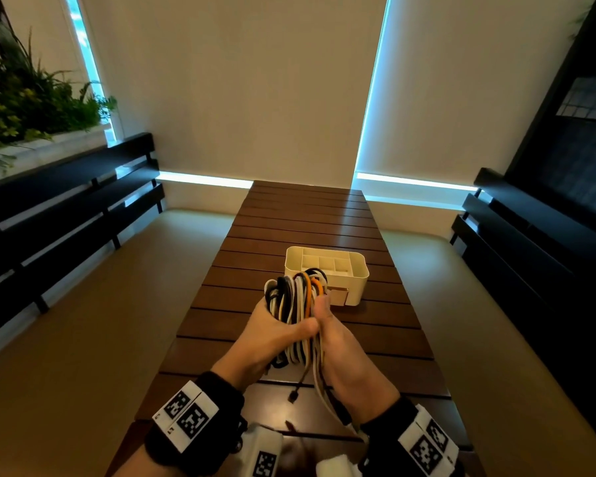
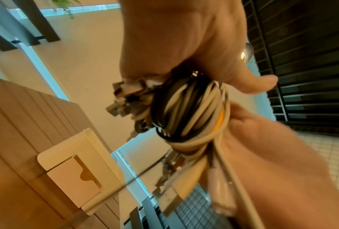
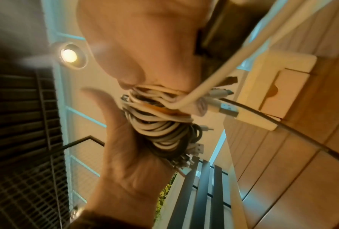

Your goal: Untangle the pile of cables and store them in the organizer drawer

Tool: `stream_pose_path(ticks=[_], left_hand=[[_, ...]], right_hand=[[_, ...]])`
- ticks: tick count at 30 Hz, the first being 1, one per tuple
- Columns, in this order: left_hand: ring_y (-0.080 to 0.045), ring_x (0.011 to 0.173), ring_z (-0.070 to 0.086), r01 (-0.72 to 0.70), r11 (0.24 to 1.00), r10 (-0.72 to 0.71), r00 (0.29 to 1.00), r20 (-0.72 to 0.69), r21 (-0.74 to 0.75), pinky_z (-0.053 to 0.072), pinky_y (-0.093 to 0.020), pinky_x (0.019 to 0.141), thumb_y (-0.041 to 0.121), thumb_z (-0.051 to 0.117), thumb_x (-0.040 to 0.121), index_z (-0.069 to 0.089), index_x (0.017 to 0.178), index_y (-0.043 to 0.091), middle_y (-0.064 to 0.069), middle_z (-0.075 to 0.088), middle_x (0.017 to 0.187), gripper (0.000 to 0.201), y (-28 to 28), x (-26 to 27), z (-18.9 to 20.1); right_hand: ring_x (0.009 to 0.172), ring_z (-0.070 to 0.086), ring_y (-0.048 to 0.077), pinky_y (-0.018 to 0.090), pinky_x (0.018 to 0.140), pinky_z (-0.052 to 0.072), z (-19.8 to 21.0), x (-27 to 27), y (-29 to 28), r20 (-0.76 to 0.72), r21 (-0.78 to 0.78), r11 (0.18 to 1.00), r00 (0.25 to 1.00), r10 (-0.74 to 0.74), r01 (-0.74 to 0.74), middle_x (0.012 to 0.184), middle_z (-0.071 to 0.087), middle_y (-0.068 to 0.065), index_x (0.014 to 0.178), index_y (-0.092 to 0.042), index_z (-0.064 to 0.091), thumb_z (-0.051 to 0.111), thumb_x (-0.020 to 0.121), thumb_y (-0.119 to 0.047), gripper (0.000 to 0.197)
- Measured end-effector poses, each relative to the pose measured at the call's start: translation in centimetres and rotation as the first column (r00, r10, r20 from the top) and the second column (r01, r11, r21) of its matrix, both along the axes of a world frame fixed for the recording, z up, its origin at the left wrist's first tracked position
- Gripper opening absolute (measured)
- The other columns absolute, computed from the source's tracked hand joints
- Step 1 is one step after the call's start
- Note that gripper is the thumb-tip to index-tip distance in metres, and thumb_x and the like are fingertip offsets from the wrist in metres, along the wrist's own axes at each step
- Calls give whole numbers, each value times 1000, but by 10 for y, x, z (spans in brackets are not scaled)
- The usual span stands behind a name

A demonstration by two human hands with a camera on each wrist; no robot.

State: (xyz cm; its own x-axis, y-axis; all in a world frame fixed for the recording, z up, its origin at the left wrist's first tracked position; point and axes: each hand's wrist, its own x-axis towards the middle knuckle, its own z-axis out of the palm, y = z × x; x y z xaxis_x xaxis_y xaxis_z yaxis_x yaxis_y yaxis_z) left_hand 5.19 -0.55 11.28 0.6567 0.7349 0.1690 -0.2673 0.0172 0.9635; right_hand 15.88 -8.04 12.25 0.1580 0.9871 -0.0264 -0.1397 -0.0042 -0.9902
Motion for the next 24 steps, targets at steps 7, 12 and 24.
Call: stream_pose_path(ticks=[7, 12, 24], left_hand=[[-22, 101, 67, -68, 987, 77, 996, -56, 149, 53, -32, 85, 32, 93, 42, 59, 115, 3, -10, 70, 104, 85, 5, 3, 0], [-24, 98, 68, -67, 993, 73, 996, -57, 101, 55, -31, 82, 24, 87, 51, 64, 108, 2, -12, 71, 102, 66, 8, 1, -4], [-19, 85, 71, -276, 960, 277, 961, -8, 53, 55, -25, 72, -8, 78, 66, 69, 95, 4, -5, 75, 86, 33, 5, 11, -9]], right_hand=[[129, 46, 20, 41, 110, 33, 2, 12, 3, -174, 58, 985, 969, 173, -165, 133, 55, 7, 124, -26, 57, 46, 72, -76, 73], [134, 39, 24, 44, 117, 19, 5, 6, 2, -368, 117, 952, 879, 305, -282, 137, 51, 9, 125, -23, 59, 64, 61, -74, 82], [143, 12, 22, 12, 96, 39, 8, 1, 5, -251, 190, 980, 962, 108, -61, 157, 6, 8, 148, -20, 7, 45, 63, -82, 111]])
